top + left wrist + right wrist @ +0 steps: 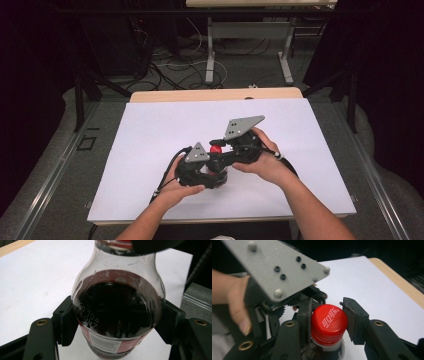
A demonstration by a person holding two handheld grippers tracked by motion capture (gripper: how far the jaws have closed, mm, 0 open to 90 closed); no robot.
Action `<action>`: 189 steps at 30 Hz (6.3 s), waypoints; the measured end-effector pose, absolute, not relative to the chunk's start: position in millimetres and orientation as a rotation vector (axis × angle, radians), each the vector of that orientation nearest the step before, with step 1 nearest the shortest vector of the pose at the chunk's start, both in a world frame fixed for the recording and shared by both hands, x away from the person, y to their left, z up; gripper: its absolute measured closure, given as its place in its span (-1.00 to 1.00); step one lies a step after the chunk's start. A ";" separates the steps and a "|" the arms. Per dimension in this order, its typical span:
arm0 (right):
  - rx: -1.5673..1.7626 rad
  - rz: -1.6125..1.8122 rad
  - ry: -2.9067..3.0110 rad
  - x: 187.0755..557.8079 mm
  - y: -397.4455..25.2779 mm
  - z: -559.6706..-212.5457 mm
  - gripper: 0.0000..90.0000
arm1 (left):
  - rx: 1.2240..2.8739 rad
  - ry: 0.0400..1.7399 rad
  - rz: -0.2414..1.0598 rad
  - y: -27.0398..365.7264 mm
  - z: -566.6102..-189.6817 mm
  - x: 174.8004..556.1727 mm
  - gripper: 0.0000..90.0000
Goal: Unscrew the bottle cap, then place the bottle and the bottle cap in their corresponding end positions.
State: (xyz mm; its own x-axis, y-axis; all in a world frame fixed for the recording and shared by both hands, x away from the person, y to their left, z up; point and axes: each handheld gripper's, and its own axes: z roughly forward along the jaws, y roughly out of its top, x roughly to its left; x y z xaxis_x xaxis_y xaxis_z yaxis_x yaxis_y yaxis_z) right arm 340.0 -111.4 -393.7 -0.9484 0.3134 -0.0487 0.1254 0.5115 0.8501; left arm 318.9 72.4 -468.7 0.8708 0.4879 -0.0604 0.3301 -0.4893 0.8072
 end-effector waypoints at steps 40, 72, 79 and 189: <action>0.580 1.422 2.447 335.0 -110.9 -391.2 0.12 | 2.132 0.645 0.249 74.7 -470.0 322.1 -0.33; 0.450 1.418 2.499 339.7 -112.4 -384.6 0.36 | 2.117 0.634 0.249 72.8 -471.0 321.3 -0.33; 0.497 1.410 2.470 338.0 -119.7 -383.5 0.36 | 2.109 0.666 0.245 78.3 -472.8 325.6 -0.33; 0.856 1.302 2.395 336.7 -170.4 -477.6 0.36 | 1.980 0.986 0.404 38.0 -505.0 452.0 -0.62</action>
State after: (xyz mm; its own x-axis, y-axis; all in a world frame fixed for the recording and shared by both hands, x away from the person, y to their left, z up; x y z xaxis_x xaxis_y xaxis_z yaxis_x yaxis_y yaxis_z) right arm 336.7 -170.4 -477.6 -0.7837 0.6203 0.0321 0.3642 0.4170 0.8327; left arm 452.0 38.0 -505.0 0.6345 0.7683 -0.0842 0.4884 -0.3142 0.8141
